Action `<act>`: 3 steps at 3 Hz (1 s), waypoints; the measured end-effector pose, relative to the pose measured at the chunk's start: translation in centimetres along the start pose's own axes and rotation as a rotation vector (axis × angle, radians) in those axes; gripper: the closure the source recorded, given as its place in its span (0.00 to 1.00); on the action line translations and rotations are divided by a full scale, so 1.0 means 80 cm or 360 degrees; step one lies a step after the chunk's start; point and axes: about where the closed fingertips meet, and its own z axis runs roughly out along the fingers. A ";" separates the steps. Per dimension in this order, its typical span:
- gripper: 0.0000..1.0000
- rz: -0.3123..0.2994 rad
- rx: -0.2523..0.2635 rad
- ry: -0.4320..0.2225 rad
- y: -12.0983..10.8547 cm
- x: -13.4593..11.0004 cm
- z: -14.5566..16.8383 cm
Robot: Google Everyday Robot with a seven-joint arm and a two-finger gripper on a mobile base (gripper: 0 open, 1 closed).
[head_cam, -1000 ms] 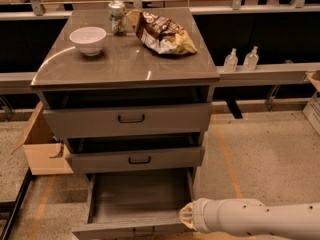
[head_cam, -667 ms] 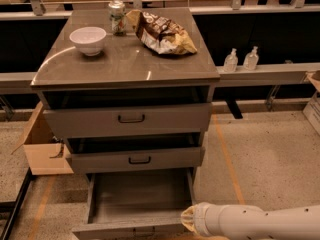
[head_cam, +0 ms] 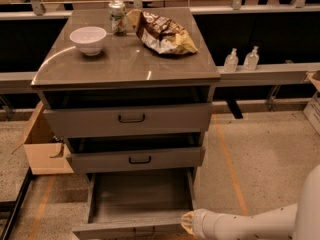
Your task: Close bottom drawer
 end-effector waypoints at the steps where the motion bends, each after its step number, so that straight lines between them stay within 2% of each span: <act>1: 1.00 0.0026 -0.0006 0.0029 0.017 0.027 0.036; 3: 1.00 0.0059 0.0027 0.0073 0.050 0.058 0.099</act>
Offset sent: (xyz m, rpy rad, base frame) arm -0.0050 0.0017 -0.1163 -0.0314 0.0155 -0.0753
